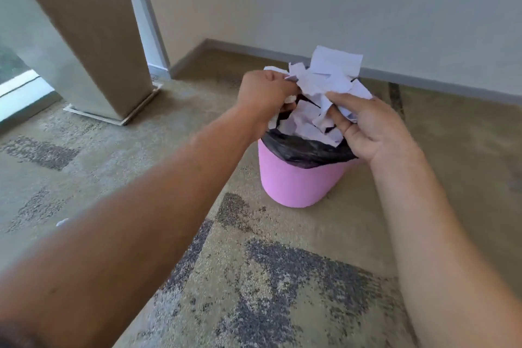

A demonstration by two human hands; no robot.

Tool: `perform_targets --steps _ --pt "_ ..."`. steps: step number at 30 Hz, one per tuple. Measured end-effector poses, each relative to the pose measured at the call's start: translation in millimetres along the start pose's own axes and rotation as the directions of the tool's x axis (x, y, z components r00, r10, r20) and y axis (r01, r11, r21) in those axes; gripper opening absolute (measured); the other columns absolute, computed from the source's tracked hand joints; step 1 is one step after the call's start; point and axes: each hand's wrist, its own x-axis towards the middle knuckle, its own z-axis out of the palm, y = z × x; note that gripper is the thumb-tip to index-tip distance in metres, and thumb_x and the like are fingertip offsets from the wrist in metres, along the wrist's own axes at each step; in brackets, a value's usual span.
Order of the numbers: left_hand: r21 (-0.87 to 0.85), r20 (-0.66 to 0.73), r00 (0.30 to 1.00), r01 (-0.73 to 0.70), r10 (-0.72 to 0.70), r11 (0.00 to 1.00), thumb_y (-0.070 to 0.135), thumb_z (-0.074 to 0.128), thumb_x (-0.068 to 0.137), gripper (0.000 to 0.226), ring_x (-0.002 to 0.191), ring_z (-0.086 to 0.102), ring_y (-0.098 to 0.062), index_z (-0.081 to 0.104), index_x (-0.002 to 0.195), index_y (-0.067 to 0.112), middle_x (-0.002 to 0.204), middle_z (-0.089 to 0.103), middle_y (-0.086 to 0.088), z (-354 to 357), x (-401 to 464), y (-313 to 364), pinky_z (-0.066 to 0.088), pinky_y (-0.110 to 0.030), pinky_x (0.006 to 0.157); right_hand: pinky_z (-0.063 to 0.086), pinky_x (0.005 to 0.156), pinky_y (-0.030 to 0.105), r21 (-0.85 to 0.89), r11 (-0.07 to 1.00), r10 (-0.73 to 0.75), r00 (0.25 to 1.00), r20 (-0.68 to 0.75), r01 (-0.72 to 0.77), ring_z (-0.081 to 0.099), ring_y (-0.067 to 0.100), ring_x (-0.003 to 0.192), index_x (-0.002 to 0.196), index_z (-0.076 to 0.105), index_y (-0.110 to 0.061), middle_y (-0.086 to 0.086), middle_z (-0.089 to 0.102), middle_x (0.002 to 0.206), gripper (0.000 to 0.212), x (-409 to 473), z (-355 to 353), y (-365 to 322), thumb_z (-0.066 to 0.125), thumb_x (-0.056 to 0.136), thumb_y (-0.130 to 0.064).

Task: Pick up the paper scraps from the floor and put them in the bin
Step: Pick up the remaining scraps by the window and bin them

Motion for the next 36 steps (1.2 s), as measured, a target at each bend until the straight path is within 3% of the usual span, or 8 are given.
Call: perform_targets --steps 6,9,11,16,22,27,32,36 --pt "0.242 0.140 0.982 0.090 -0.126 0.966 -0.005 0.071 0.079 0.022 0.081 0.056 -0.028 0.056 0.086 0.010 0.094 0.058 -0.012 28.9 29.6 -6.7 0.055 -0.039 0.064 0.061 0.071 0.040 -0.332 0.941 0.063 0.998 -0.018 -0.066 0.067 0.032 0.100 0.116 0.061 -0.007 0.013 0.065 0.115 0.033 24.3 -25.8 -14.3 0.073 0.086 -0.015" --pt "0.298 0.153 0.979 0.082 -0.133 0.951 0.004 0.078 0.075 0.055 0.106 0.058 -0.024 0.054 0.124 0.015 0.120 0.058 -0.008 21.9 29.7 -4.3 0.052 -0.039 0.079 0.059 0.074 0.053 -0.556 0.821 0.137 0.990 -0.023 -0.126 0.055 0.045 0.113 0.140 0.044 -0.017 0.012 0.044 0.144 0.062 26.6 -18.2 -15.4 0.065 0.089 -0.045" --pt "0.260 0.170 0.975 0.092 -0.140 0.961 0.010 0.078 0.078 0.070 0.106 0.050 -0.016 0.044 0.139 0.016 0.125 0.051 -0.002 14.2 24.7 -2.0 0.048 -0.040 0.084 0.058 0.077 0.056 -0.627 0.771 0.111 0.993 -0.039 -0.110 0.053 0.044 0.112 0.144 0.039 -0.020 0.010 0.037 0.148 0.061 26.1 -10.2 -14.3 0.056 0.093 -0.048" --pt "0.102 0.149 0.986 0.058 -0.073 0.993 0.028 0.067 0.091 0.029 0.101 0.056 -0.012 0.057 0.116 0.020 0.111 0.061 0.003 -10.1 13.7 -4.5 0.042 -0.049 0.098 0.060 0.081 0.042 -0.659 0.739 -0.208 0.978 -0.023 0.141 0.061 0.021 0.105 0.098 0.062 -0.027 -0.004 0.061 0.106 0.008 19.2 11.3 4.9 0.055 0.095 -0.031" --pt "0.065 -0.050 0.971 -0.232 0.236 0.970 0.014 0.061 0.095 0.008 0.097 0.064 -0.013 0.066 0.099 0.019 0.094 0.066 0.004 -77.7 -16.5 -31.6 0.055 -0.031 0.088 0.059 0.083 0.038 -0.508 0.738 -0.427 0.890 0.159 0.445 0.070 0.011 0.084 0.092 0.066 -0.023 -0.004 0.069 0.090 0.007 -3.9 62.1 53.9 0.063 0.086 -0.021" --pt "0.261 -0.226 0.906 -0.298 0.358 0.918 0.017 0.064 0.091 0.008 0.084 0.062 -0.005 0.069 0.097 0.017 0.087 0.068 0.007 -168.2 -52.2 -81.7 0.054 -0.027 0.081 0.059 0.082 0.041 -0.481 0.746 -0.284 0.874 0.395 0.460 0.069 0.013 0.085 0.095 0.067 -0.019 -0.005 0.070 0.088 0.011 -29.3 130.4 142.6 0.067 0.085 -0.024" --pt "0.418 -0.437 0.831 -0.152 0.344 0.896 0.027 0.065 0.089 0.015 0.097 0.066 -0.012 0.065 0.089 0.042 0.098 0.069 0.006 -251.5 -100.4 -147.7 0.053 -0.039 0.091 0.055 0.076 0.022 -0.570 0.692 -0.015 0.799 0.602 0.443 0.067 0.005 0.092 0.103 0.067 -0.017 -0.005 0.071 0.097 0.018 -61.9 173.4 241.8 0.066 0.090 -0.029" --pt "0.562 -0.559 0.751 0.031 0.352 0.826 0.026 0.067 0.090 0.009 0.108 0.059 -0.008 0.070 0.096 0.020 0.112 0.062 0.004 -312.8 -151.3 -193.2 0.047 -0.031 0.096 0.055 0.085 0.027 -0.644 0.557 0.160 0.694 0.702 0.524 0.061 0.012 0.105 0.115 0.064 -0.021 -0.001 0.064 0.116 0.029 -85.7 190.9 309.1 0.067 0.089 -0.033"
